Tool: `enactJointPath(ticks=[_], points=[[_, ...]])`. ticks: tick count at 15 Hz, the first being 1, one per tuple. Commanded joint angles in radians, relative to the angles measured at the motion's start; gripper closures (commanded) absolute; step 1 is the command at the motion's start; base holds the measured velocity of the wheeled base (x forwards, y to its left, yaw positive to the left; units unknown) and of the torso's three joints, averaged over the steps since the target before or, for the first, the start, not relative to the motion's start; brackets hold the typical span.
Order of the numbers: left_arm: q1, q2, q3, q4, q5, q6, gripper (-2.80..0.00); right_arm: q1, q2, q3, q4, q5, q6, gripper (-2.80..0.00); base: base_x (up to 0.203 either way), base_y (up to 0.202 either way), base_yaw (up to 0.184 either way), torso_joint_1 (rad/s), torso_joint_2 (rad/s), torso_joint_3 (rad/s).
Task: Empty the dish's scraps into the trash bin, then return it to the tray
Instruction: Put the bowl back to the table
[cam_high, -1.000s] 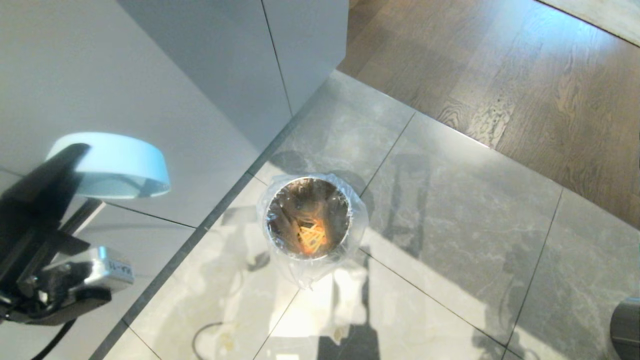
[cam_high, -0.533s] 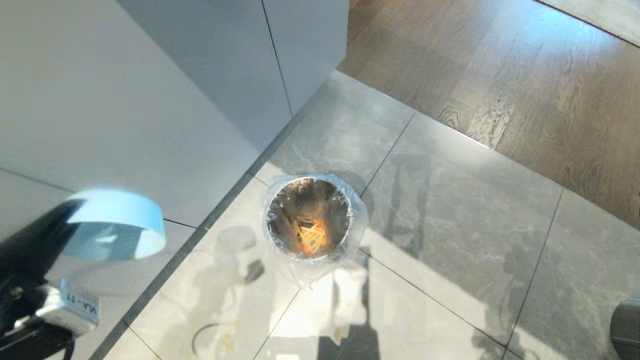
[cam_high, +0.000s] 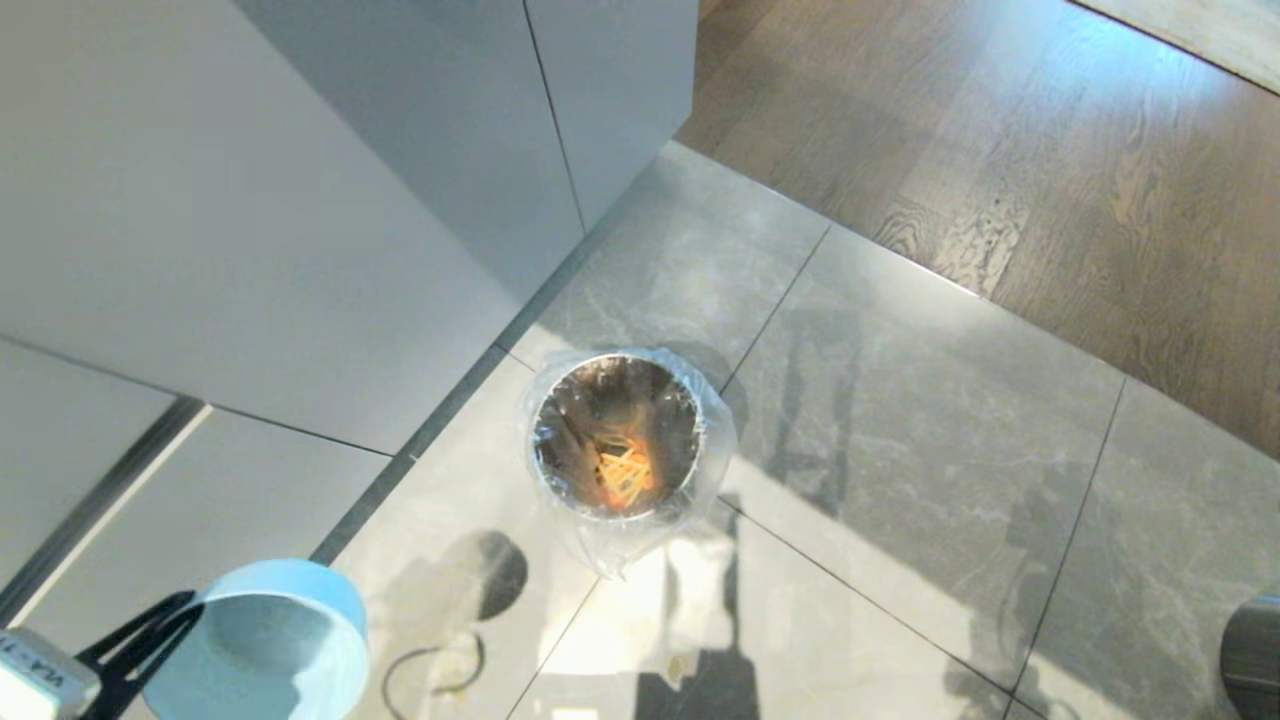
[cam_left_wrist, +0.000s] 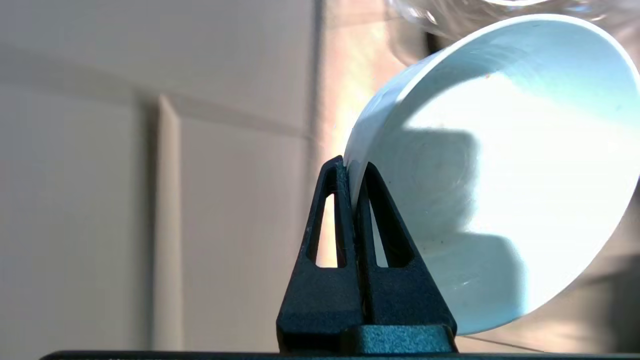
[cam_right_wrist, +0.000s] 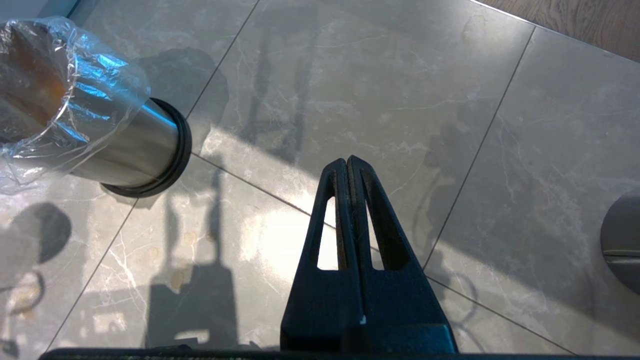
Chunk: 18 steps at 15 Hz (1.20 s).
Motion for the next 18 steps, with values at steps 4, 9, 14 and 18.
enactJointPath(ticks=[4,9,14,18], points=[[0.049,-0.263,0.013,0.316,-0.006,-0.611,0.0,0.0,0.0,0.0,0.0,0.0,0.001,0.0,0.0,0.0,0.0,0.0,0.0,0.0],[0.18,-0.42,0.014,0.529,-0.028,-0.687,0.0,0.0,0.0,0.0,0.0,0.0,0.001,0.0,0.0,0.0,0.0,0.0,0.0,0.0],[0.256,-0.466,0.014,0.531,-0.03,-0.677,0.0,0.0,0.0,0.0,0.0,0.0,0.001,0.0,0.0,0.0,0.0,0.0,0.0,0.0],[0.154,-0.521,0.014,0.532,-0.03,-0.685,0.0,0.0,0.0,0.0,0.0,0.0,0.001,0.0,0.0,0.0,0.0,0.0,0.0,0.0]])
